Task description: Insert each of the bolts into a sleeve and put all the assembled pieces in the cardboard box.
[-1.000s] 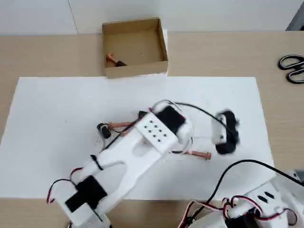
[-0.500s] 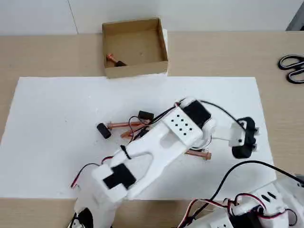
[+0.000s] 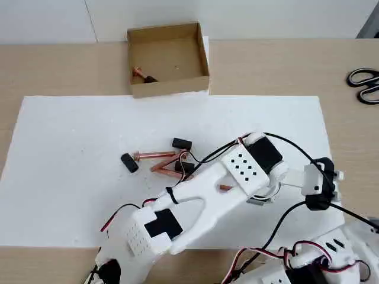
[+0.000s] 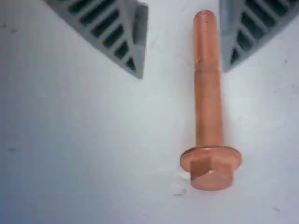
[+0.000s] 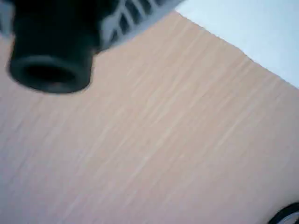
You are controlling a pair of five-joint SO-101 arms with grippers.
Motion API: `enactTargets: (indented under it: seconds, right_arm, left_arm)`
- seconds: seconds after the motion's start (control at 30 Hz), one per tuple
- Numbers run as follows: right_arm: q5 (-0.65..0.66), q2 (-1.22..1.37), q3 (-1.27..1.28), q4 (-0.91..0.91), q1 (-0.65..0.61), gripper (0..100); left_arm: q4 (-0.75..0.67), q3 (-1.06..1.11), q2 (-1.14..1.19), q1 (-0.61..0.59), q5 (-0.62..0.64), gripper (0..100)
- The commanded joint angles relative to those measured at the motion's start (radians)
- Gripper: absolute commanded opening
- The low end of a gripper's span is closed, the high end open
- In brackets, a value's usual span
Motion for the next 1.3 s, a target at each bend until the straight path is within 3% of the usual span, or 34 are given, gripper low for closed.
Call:
enactTargets:
  seconds: [0.0,0.87,1.03,1.27]
  right_arm:
    - [-0.006,-0.005,-0.006,0.001,0.001,0.4]
    - [-0.006,-0.007,-0.011,-0.005,0.005,0.4]
    - [-0.006,-0.007,-0.012,-0.007,0.007,0.4]
    - [-0.006,-0.007,-0.012,-0.007,0.002,0.4]
  left_arm:
    - [0.012,-0.035,-0.003,0.003,0.006,11]
    - [-0.066,-0.156,0.299,-0.012,0.009,11]
    - [-0.064,-0.162,0.341,-0.012,0.009,0]
    - [0.021,-0.265,0.313,-0.077,0.015,0]
